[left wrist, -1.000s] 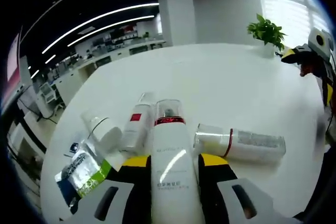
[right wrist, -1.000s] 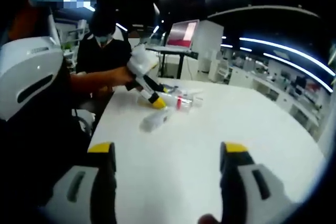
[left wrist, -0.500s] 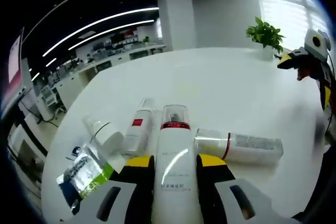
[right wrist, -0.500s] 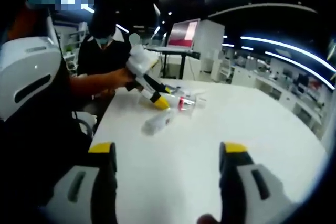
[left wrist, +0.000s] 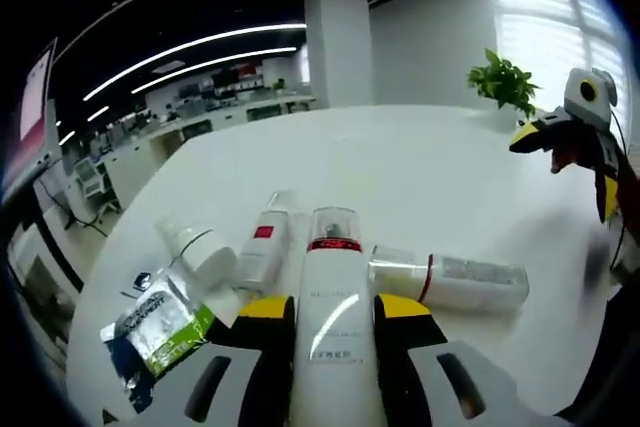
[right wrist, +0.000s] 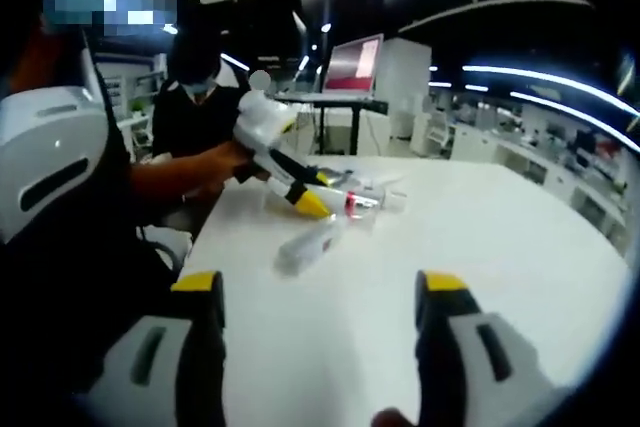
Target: Arrange the skincare products in the storage area until every visible bottle or jar stands upright without overlapping.
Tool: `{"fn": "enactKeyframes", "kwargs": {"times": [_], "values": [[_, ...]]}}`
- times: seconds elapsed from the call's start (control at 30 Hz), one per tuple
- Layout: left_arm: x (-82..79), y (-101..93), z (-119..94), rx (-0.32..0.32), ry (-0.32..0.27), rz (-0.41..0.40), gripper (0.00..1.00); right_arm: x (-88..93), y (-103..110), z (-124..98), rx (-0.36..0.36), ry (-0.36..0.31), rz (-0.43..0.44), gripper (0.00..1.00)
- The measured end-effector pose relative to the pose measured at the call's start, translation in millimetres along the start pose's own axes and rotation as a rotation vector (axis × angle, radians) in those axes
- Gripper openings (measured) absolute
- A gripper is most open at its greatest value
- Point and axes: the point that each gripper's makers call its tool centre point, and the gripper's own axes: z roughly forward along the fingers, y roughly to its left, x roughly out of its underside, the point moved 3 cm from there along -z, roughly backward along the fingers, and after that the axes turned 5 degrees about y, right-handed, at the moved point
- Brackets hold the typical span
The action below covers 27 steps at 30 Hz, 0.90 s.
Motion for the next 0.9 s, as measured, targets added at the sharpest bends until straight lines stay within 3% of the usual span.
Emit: {"fn": "enactKeyframes", "kwargs": {"times": [0.47,0.9], "values": [[-0.7,-1.9,-4,0.021,-0.045,-0.015,0.29,-4.1,2,41,-0.117,-0.034,0.104,0.73],[-4.4,-2.6,-8,0.043,-0.101,-0.012,0.29,-15.3,-12,76,-0.169,-0.065,0.217,0.7]]}}
